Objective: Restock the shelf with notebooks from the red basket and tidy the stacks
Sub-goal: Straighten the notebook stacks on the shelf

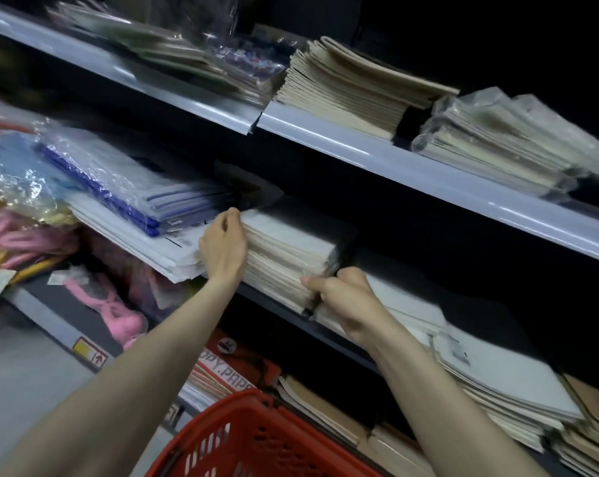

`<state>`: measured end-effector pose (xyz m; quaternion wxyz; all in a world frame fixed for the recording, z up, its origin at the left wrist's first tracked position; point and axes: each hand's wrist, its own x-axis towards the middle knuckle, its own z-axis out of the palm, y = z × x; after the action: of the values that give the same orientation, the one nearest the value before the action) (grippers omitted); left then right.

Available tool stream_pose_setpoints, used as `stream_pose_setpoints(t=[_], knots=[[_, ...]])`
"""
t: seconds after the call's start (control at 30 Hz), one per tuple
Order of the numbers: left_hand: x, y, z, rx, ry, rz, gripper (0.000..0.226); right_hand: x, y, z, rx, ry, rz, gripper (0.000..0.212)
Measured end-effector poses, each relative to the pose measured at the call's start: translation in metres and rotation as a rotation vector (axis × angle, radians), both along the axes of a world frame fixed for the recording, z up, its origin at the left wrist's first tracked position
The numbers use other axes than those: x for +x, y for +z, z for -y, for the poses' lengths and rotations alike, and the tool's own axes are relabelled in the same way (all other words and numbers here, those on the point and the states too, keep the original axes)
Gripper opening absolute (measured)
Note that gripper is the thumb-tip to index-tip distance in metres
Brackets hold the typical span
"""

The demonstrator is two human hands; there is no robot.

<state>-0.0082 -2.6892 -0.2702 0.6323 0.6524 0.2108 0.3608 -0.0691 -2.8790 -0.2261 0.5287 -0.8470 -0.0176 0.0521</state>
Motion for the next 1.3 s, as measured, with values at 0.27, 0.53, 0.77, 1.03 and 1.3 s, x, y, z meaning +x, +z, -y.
stream_pose_setpoints(t=[0.27,0.53,0.77,1.03,1.3], knots=[[-0.108,-0.042,0.09,0.182,-0.405,0.152,0.018,-0.044,0.032,0.141,0.189,-0.405,0.338,0.013],[-0.095,-0.045,0.125,0.543,-0.634,-0.213,0.108,-0.004,-0.001,0.171,0.066,-0.318,0.09,0.067],[-0.09,-0.035,0.135,0.71,-0.42,-0.236,0.075,-0.009,-0.001,0.154,-0.317,-0.272,0.175,0.091],[-0.074,-0.035,0.135,0.563,-0.45,-0.261,0.084,-0.007,0.013,0.15,-0.306,-0.163,0.119,0.114],[-0.079,-0.032,0.143,0.064,-0.553,-0.1,0.071,0.0,0.02,0.136,-0.267,-0.087,-0.034,0.143]])
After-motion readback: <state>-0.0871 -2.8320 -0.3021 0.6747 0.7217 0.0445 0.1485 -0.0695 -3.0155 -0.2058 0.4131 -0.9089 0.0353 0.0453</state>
